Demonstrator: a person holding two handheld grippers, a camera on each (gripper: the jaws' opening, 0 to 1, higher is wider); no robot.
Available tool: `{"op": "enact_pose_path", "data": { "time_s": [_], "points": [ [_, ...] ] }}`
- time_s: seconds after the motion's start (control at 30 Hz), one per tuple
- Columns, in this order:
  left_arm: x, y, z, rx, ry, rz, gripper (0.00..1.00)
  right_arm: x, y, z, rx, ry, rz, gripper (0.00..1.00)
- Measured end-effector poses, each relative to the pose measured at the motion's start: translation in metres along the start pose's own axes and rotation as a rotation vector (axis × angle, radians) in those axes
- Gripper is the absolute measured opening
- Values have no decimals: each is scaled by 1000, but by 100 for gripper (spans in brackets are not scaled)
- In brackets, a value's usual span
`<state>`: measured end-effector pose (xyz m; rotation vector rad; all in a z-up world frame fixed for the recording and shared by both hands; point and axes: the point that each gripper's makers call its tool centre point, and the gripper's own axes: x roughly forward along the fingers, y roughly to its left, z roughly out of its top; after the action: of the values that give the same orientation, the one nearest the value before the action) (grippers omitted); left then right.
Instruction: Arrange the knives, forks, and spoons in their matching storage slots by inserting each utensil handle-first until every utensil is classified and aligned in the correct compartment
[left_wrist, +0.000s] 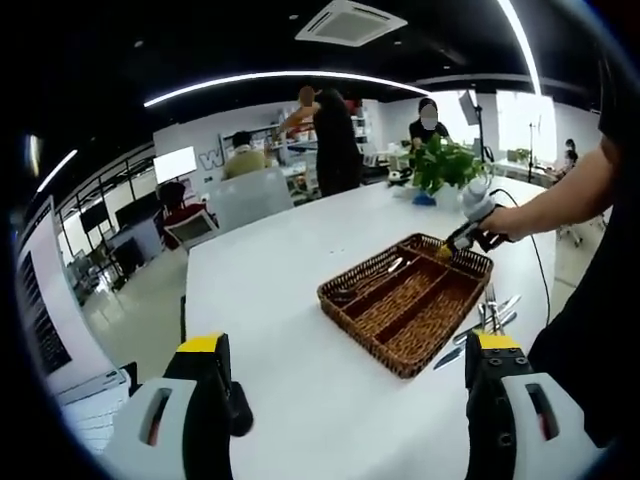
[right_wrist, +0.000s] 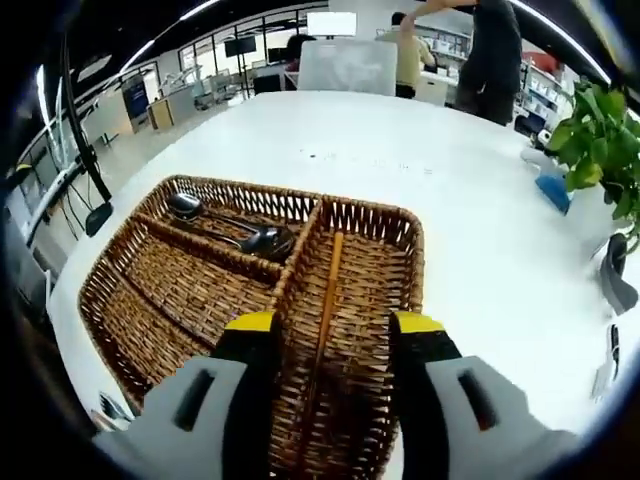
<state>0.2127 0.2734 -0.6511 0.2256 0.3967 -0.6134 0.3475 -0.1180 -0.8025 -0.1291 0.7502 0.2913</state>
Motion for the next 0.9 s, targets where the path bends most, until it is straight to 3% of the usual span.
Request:
{"op": "enact_pose_path", "data": {
  "time_s": [0.1,0.27,0.33,0.5,0.57,0.63,0.7,0.9],
  "points": [
    [2,-2,2,-2,-13,-12,99,-12,1,8,-24,-17,19,66],
    [8,-12,1,1,-27,-58,99,-40,6,24,-80,-104,44,100],
    [11,-19,-1,-16,-15,-89,99,-55,10,37,-168,-191,54,100],
    [14,-39,1,-9,-26,-140,99,-76,18,41,-217,-219,95,100],
    [17,-42,-4,-1,-1,-135,99,-84,20,38,-224,-215,98,100],
    [19,-43,0,-15,-21,-112,99,-89,22,38,-239,-229,127,100],
    [22,-44,6,-95,-57,-78,99,-95,22,39,-259,-238,141,100],
    [24,-49,14,-36,-50,24,99,-120,8,32,-238,-265,164,100]
  ]
}}
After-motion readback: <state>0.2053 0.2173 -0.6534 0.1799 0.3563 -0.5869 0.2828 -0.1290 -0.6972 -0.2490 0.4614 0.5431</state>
